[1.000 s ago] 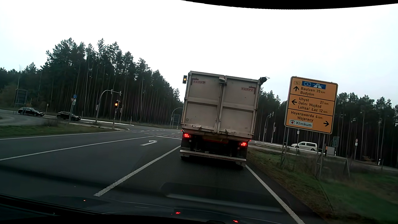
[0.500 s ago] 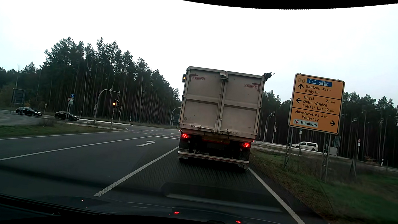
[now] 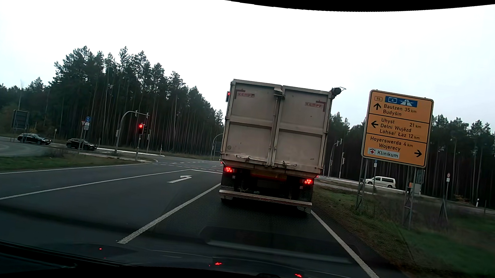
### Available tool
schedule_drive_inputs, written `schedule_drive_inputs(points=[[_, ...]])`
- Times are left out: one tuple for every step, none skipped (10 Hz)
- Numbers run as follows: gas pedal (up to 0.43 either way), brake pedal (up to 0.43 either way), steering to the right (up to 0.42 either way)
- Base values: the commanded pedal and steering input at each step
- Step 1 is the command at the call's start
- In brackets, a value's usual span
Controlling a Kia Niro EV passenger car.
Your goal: Follow the waypoints while adhering to traffic rules and regulations
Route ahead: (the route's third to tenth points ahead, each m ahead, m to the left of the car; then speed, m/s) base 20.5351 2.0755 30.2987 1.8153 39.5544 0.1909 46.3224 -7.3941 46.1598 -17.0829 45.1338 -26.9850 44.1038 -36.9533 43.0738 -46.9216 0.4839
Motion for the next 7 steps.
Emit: schedule_drive_inputs(points=[[0.0, 0.067, 0.002], [0.0, 0.067, 0.002], [0.0, 0.067, 0.002], [0.0, 0.067, 0.002], [0.0, 0.067, 0.002], [0.0, 0.073, 0.002], [0.0, 0.079, 0.002]])
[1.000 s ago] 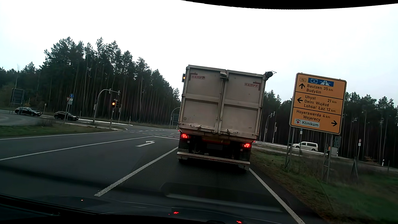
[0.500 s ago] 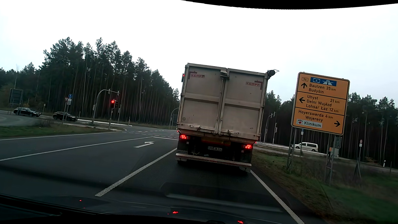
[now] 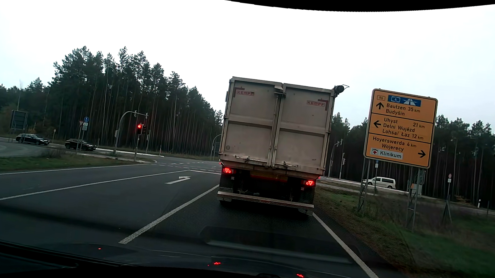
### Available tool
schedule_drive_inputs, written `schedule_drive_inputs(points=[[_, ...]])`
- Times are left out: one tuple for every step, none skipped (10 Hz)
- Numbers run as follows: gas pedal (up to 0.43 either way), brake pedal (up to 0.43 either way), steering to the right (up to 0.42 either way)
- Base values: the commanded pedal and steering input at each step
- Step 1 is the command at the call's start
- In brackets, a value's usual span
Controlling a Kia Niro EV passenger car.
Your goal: Follow the waypoints while adhering to traffic rules and regulations
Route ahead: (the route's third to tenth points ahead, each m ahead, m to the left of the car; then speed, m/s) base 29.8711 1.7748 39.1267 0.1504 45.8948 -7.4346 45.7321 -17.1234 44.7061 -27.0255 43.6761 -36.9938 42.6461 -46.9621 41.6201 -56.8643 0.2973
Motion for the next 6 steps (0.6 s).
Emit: schedule_drive_inputs(points=[[0.0, 0.085, 0.002], [0.0, 0.091, 0.002], [0.0, 0.098, 0.002], [0.0, 0.098, 0.002], [0.0, 0.104, 0.002], [0.0, 0.104, 0.002]])
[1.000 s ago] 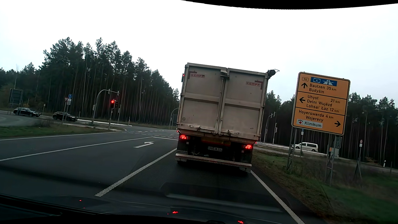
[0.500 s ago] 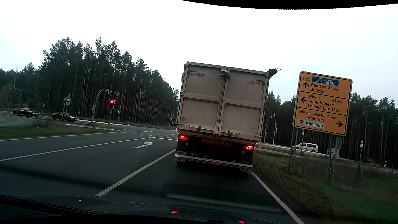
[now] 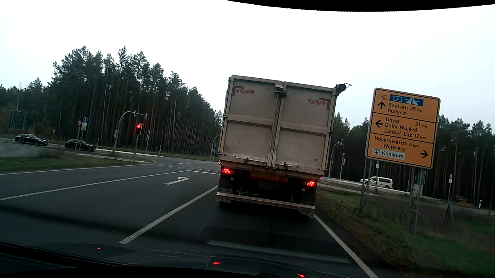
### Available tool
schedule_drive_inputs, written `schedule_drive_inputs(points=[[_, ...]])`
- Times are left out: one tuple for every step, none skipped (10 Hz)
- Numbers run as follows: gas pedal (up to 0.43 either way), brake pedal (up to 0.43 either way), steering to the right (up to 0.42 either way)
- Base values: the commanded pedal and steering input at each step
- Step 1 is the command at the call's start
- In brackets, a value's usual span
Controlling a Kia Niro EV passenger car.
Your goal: Follow the waypoints while adhering to traffic rules and regulations
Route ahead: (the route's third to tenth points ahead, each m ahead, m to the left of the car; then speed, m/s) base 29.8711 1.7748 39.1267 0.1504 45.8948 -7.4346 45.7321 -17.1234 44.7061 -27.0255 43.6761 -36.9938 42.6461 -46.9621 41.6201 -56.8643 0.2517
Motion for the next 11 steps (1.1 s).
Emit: schedule_drive_inputs(points=[[0.0, 0.104, 0.002], [0.0, 0.104, 0.002], [0.0, 0.11, 0.002], [0.0, 0.11, 0.002], [0.0, 0.11, 0.002], [0.0, 0.11, 0.002], [0.0, 0.11, 0.002], [0.0, 0.11, 0.002], [0.0, 0.116, 0.002], [0.0, 0.116, 0.002], [0.0, 0.116, 0.002]])
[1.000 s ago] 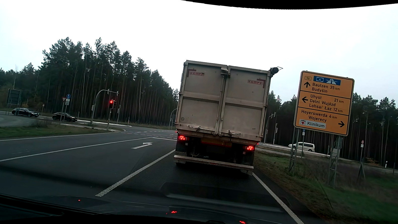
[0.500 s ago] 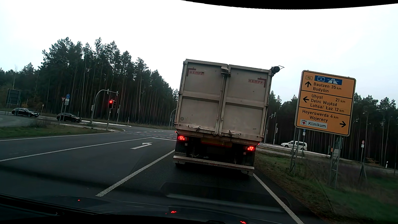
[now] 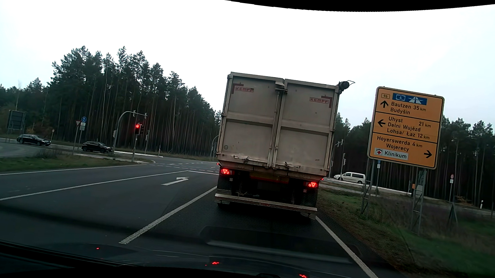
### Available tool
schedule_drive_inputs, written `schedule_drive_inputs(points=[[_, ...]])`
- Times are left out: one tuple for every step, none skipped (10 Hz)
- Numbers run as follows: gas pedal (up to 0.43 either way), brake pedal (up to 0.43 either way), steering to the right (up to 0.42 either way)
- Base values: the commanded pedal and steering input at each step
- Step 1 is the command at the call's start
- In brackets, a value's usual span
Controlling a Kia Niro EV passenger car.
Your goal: Follow the waypoints while adhering to traffic rules and regulations
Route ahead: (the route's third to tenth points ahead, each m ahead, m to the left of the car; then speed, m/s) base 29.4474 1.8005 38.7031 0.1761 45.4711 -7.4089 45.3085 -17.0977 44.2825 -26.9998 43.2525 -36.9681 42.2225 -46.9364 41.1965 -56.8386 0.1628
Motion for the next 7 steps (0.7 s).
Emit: schedule_drive_inputs(points=[[0.0, 0.122, 0.002], [0.0, 0.122, 0.002], [0.0, 0.122, 0.002], [0.0, 0.122, 0.002], [0.0, 0.128, 0.002], [0.0, 0.128, 0.002], [0.0, 0.128, 0.002]])
